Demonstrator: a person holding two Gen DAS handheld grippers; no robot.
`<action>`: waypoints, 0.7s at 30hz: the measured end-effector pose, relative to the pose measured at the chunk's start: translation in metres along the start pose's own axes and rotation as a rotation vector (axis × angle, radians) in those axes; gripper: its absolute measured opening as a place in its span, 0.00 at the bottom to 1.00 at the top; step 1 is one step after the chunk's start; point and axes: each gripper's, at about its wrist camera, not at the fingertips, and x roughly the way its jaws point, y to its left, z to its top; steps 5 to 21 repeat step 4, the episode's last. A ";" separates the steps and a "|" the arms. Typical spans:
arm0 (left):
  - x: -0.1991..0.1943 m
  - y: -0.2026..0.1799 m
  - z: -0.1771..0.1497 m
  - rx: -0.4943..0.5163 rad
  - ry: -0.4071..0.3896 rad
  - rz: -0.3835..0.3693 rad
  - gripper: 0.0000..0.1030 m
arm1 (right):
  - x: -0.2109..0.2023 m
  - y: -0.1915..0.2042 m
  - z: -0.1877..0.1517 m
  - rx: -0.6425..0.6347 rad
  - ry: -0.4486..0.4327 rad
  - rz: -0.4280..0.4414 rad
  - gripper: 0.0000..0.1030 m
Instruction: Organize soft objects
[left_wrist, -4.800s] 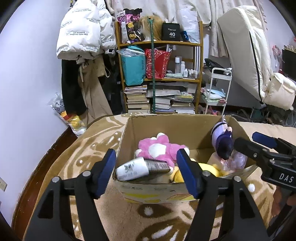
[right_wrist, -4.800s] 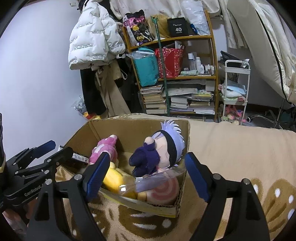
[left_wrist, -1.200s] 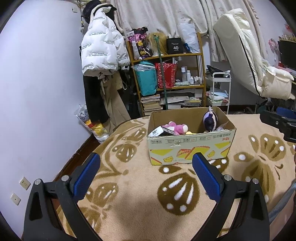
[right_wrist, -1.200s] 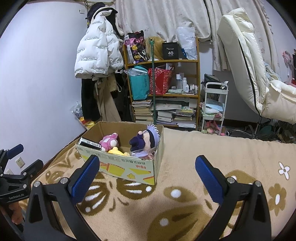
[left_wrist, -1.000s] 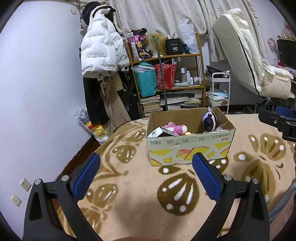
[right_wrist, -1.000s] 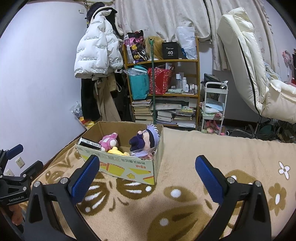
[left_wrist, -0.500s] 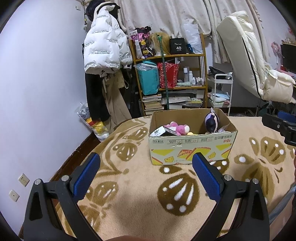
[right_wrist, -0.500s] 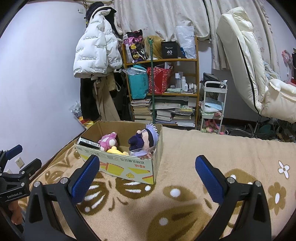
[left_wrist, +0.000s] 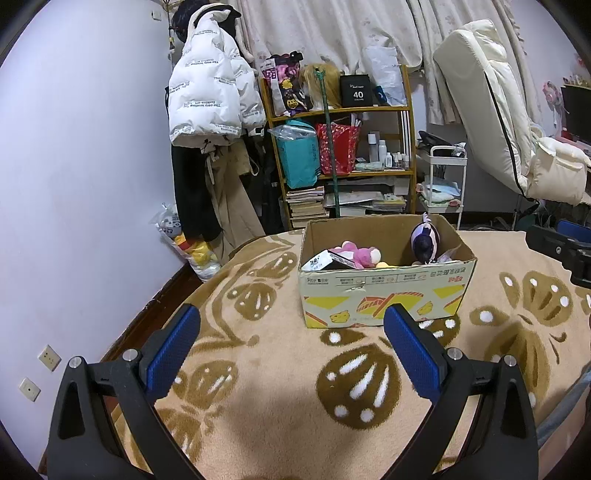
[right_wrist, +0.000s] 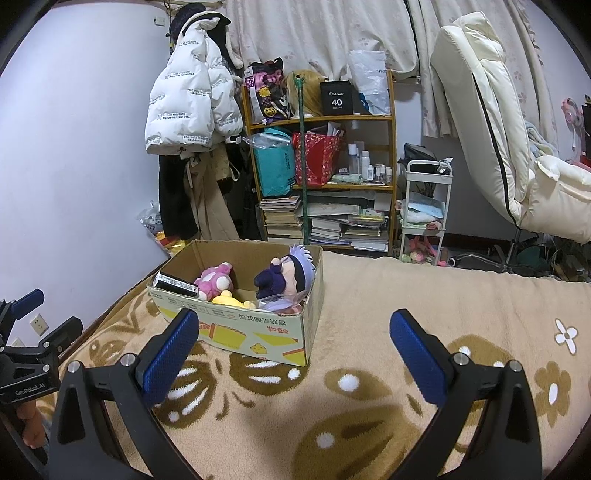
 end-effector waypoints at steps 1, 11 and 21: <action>0.000 0.001 0.000 0.000 -0.001 0.000 0.96 | 0.000 0.000 0.001 0.000 0.000 0.000 1.00; 0.001 0.001 0.000 0.000 -0.002 0.003 0.96 | 0.000 0.000 0.001 -0.001 0.000 0.001 1.00; 0.001 0.001 0.000 0.000 -0.002 0.003 0.96 | 0.000 0.000 0.001 -0.001 0.000 0.001 1.00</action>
